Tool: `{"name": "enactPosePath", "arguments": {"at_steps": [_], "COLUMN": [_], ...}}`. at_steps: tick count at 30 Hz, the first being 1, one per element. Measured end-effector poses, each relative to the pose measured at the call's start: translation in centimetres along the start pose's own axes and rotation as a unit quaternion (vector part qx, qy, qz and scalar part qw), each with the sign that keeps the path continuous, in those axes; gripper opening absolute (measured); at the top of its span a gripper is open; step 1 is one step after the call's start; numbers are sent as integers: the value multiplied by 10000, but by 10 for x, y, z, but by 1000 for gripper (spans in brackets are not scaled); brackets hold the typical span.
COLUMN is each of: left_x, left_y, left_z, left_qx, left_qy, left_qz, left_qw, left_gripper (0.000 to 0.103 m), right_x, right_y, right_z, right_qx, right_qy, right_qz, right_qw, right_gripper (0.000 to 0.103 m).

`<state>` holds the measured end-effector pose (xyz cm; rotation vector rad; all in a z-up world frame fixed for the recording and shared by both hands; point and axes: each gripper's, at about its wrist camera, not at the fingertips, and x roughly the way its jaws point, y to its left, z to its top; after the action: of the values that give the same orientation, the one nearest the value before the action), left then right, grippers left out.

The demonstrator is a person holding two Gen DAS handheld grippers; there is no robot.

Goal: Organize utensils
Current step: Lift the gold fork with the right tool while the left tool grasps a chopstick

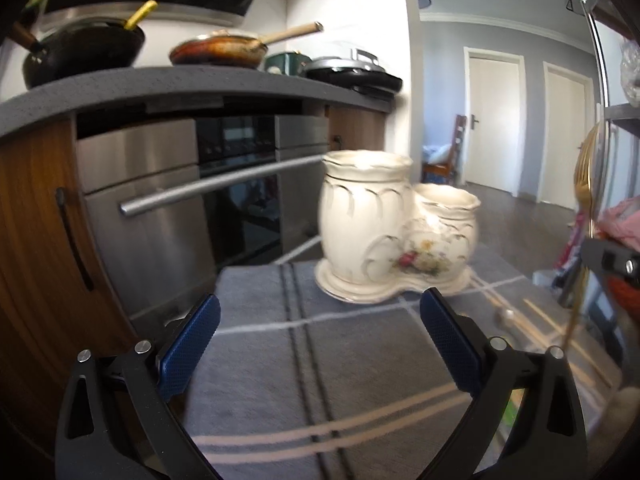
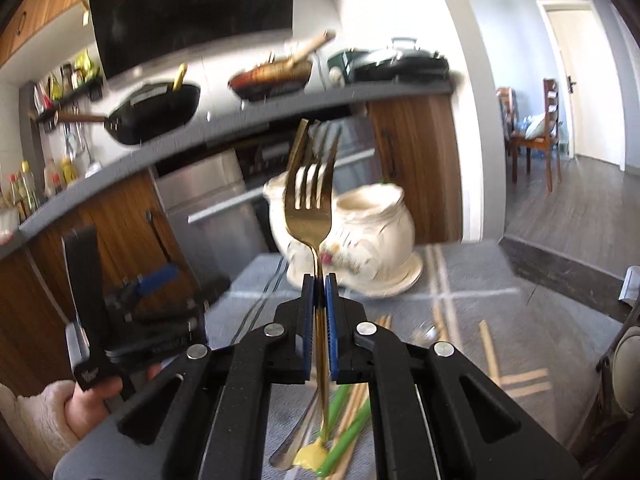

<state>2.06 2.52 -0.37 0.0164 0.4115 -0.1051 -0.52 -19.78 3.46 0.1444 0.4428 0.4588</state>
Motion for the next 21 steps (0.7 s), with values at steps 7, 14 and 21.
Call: {"name": "enactPosePath", "arguments": {"at_steps": [7, 14, 21], "left_x": [0, 19, 43], "left_y": [-56, -117, -175], "left_z": [0, -5, -3], "left_qx": [699, 1154, 1001], "left_qy": [311, 1015, 1966], "left_qz": [-480, -1044, -1757], "left_qw": [9959, 9826, 9594], "left_gripper": [99, 96, 75], "right_x": [-26, -32, -57], "right_y": [-23, -55, -93], "right_z": [20, 31, 36], "right_qx": [-12, 55, 268], "right_qy": [-683, -782, -1037], "right_qz": [-243, -539, -940], "right_qw": [9974, 9955, 9898], "right_gripper": [6, 6, 6]}}
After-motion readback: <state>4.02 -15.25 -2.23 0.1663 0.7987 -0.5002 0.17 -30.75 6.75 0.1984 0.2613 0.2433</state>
